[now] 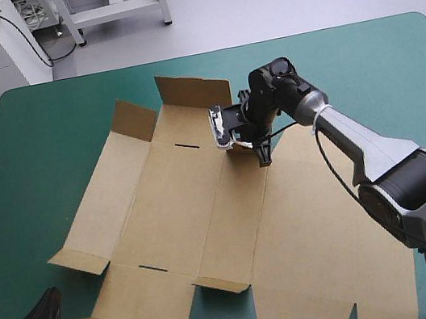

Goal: Fold the box

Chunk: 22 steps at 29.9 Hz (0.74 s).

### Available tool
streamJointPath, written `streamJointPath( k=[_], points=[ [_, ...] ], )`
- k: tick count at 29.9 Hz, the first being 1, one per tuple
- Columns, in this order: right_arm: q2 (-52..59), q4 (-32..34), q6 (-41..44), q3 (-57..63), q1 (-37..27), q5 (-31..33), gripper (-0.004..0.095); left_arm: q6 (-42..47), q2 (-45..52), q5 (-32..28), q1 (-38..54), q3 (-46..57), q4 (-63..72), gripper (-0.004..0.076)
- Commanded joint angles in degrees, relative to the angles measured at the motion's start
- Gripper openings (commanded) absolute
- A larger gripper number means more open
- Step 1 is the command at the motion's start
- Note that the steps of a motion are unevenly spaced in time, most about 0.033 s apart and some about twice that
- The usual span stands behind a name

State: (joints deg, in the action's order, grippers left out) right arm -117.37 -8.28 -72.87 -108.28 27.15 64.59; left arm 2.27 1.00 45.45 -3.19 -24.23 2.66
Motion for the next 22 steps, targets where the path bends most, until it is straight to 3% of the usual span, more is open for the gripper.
streamJointPath(
  k=[1,8,16,19,22],
  points=[
    [2.42,-1.67,-5.08,-2.02,-0.05,-2.51,-0.0019,-0.07,0.36,-4.29,-0.11,-1.09,0.34,-0.0008],
    [2.21,-7.13,-12.67,-2.02,-0.05,-9.27,-0.0019,-0.07,0.36,-4.29,-0.11,-1.09,0.34,-0.0008],
    [2.21,-8.49,-12.75,-2.02,-0.05,-10.47,-0.0019,-0.07,0.36,-4.29,-0.11,-1.09,0.34,-0.0008],
    [2.21,-10.53,-9.06,-2.02,-0.05,-10.51,-0.0015,-0.07,0.36,-4.29,-0.11,-1.09,0.34,-0.0008],
    [2.21,-12.38,-7.64,-2.02,-0.05,-11.91,0.0050,-0.07,0.36,-4.29,-0.11,-1.09,0.34,-0.0008]
  ],
)
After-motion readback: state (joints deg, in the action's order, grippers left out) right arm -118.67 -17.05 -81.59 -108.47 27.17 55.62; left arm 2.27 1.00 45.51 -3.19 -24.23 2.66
